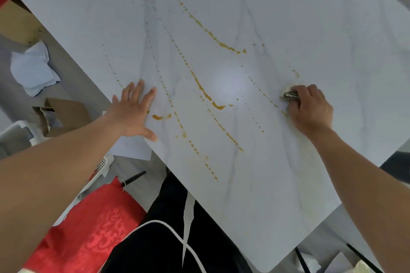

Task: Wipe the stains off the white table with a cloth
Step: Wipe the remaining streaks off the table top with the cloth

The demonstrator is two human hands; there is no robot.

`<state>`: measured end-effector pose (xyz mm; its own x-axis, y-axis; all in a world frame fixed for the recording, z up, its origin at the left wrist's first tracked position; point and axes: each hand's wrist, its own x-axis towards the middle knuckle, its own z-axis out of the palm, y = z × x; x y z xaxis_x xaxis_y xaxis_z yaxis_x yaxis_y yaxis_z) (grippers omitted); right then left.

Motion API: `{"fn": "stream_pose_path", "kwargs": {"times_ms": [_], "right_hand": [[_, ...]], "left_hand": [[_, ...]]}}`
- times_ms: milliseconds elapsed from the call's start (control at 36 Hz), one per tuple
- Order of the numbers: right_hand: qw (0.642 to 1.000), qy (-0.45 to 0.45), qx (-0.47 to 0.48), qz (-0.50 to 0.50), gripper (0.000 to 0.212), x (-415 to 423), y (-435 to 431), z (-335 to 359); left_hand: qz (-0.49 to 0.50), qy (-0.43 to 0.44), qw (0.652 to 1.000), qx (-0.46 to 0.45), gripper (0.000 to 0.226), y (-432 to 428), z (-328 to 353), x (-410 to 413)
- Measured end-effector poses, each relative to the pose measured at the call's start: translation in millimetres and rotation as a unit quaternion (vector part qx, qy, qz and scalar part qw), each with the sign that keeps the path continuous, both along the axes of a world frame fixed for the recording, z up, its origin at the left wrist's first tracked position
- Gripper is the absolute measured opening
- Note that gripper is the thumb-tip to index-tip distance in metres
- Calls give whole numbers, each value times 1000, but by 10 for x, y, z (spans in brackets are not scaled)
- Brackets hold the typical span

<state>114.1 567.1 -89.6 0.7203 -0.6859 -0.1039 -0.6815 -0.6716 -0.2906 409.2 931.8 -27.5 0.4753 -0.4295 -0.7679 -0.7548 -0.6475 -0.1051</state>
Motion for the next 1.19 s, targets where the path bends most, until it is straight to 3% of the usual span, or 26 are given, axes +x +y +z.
{"fn": "stream_pose_path", "kwargs": {"times_ms": [167, 222, 278, 361, 444, 583, 750, 833, 972, 1028, 1111, 1194], "right_hand": [[977, -6, 54, -208, 31, 170, -107, 94], [987, 2, 41, -154, 29, 170, 41, 108], [999, 10, 13, -28, 27, 80, 231, 70], [995, 9, -8, 99, 27, -68, 362, 5], [999, 11, 3, 53, 27, -46, 303, 27], [984, -8, 49, -169, 26, 88, 407, 79], [999, 3, -4, 44, 27, -83, 660, -11], [1000, 5, 0, 29, 27, -69, 553, 22], [989, 7, 41, -145, 29, 75, 668, 63], [996, 10, 24, -87, 27, 64, 835, 61], [997, 20, 2, 77, 25, -52, 983, 24], [998, 15, 6, 68, 25, -73, 911, 25]], "left_hand": [[0, 0, 1000, 1, 159, 2, 0, 5], [-2, 1, 1000, 3, 159, -7, 0, 13], [-2, 0, 1000, 5, 159, -7, 4, 13], [-5, -2, 1000, 5, 158, -8, 10, 8], [-6, 1, 1000, 5, 158, -5, 18, 6], [-3, 2, 1000, 3, 157, -1, 16, 1], [-1, 3, 1000, 0, 157, 10, 13, 3], [1, 1, 1000, -3, 157, 12, 11, 1], [0, 0, 1000, -3, 156, 14, 23, -8], [2, 2, 1000, -3, 157, 14, 29, -7], [3, 4, 1000, -1, 157, 12, 40, -11], [5, 4, 1000, 1, 157, 10, 44, -16]]}}
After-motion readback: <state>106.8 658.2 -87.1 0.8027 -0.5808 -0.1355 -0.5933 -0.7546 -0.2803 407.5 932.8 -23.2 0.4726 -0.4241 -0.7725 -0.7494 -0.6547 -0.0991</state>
